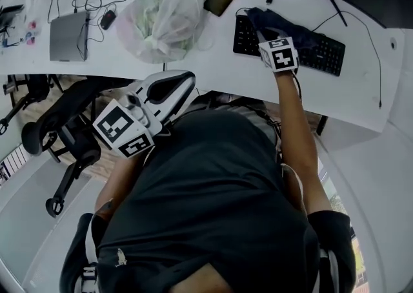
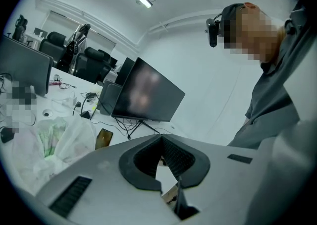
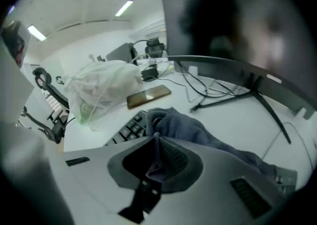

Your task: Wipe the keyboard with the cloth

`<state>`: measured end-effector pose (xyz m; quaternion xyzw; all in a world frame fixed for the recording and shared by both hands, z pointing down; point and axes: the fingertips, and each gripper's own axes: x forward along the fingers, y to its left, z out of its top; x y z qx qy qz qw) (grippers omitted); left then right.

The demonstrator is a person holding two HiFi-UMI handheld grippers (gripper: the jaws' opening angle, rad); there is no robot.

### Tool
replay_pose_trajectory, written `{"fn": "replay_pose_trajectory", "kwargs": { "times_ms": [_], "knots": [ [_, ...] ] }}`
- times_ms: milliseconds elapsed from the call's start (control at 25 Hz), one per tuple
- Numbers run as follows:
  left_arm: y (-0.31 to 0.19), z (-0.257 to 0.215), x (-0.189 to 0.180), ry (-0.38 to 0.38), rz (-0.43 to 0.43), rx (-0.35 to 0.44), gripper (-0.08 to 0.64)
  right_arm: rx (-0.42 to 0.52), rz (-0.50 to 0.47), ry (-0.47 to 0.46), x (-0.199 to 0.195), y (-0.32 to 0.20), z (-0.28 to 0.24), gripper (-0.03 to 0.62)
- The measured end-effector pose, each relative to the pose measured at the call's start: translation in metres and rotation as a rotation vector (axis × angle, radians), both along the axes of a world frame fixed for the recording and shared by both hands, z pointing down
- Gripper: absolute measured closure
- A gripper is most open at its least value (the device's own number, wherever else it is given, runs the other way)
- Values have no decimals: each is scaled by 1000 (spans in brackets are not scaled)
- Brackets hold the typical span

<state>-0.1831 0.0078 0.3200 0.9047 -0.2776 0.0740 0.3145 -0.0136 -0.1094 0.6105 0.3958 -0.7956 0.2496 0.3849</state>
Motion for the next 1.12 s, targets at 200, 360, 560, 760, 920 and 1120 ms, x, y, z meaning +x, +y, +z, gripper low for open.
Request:
{"fn": "replay_pose_trajectory", "kwargs": {
  "times_ms": [200, 360, 560, 760, 920, 1120],
  "knots": [
    [-4, 4, -17, 43, -51, -23, 555, -20, 299, 206, 140, 8, -15, 560],
    [-5, 8, -21, 55, -55, -35, 555, 32, 111, 119, 40, -5, -30, 561],
    [-4, 8, -22, 25, -38, -16, 555, 6, -182, 49, -99, -8, -4, 563],
    [-6, 9, -40, 42, -75, -24, 555, -31, 28, 125, 10, 2, 4, 571],
    [-9, 12, -45, 62, -71, -29, 555, -59, 255, 245, 109, 21, -4, 571],
    [-11, 14, -34, 53, -24, -37, 555, -22, -12, 34, -40, 24, -12, 571]
  ]
}}
